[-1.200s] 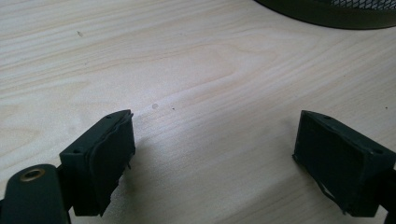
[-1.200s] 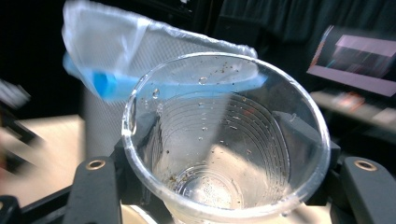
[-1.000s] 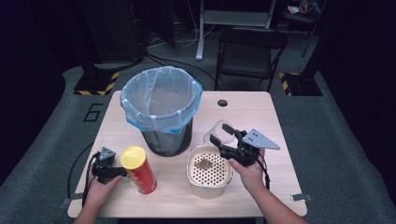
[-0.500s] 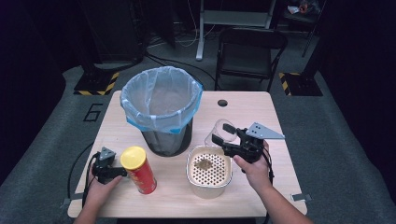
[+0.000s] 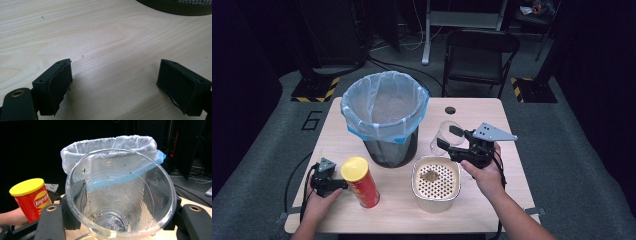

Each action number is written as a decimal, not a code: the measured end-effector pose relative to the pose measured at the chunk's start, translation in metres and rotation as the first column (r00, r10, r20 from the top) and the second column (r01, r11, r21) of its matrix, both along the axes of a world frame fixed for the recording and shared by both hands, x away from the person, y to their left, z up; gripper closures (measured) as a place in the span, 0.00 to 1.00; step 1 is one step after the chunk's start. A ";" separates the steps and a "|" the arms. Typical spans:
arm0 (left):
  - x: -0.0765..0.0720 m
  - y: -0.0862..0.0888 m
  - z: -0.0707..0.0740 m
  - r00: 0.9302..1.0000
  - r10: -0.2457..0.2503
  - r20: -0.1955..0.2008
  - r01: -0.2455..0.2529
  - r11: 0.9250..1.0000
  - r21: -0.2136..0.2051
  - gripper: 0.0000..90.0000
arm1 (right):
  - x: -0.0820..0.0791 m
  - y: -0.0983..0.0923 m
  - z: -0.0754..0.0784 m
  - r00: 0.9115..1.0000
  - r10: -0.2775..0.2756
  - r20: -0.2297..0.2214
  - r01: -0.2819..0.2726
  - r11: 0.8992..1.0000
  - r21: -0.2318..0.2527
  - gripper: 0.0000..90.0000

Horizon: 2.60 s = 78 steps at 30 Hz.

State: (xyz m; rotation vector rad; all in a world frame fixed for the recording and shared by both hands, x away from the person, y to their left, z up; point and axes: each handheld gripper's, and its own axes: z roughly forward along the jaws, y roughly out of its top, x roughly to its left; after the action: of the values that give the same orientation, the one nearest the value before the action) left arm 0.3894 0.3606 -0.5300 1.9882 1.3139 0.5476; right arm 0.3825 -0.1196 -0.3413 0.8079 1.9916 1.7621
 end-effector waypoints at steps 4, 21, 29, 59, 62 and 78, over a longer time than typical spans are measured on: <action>0.000 0.000 0.000 1.000 0.000 0.000 0.000 1.000 0.000 0.13 | 0.002 0.002 0.010 1.000 0.018 0.014 -0.018 1.000 -0.016 0.39; 0.000 0.000 0.000 1.000 0.002 0.004 -0.002 1.000 0.001 0.13 | 0.019 0.014 0.072 1.000 0.030 -0.001 -0.030 0.999 -0.044 0.39; 0.000 0.000 0.000 1.000 0.004 0.005 -0.004 1.000 0.000 0.13 | 0.044 0.036 0.123 0.999 0.010 0.047 -0.008 1.000 -0.028 0.39; 0.000 0.000 0.000 1.000 0.002 0.005 -0.002 1.000 0.001 0.13 | 0.126 0.146 0.106 0.999 0.015 -0.032 -0.019 0.994 -0.109 0.37; 0.000 0.000 0.000 1.000 0.000 0.007 0.000 1.000 0.007 0.13 | 0.131 0.151 0.102 0.999 0.013 -0.050 -0.019 0.990 -0.138 0.37; -0.001 0.000 0.000 1.000 0.002 0.006 -0.002 1.000 0.005 0.13 | 0.131 0.159 0.090 0.995 0.026 -0.094 -0.041 0.985 -0.168 0.19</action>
State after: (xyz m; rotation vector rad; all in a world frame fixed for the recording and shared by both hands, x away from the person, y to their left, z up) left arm 0.3888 0.3603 -0.5301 1.9878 1.3124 0.5575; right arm 0.5135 0.0396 -0.2517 0.8168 2.1918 1.5724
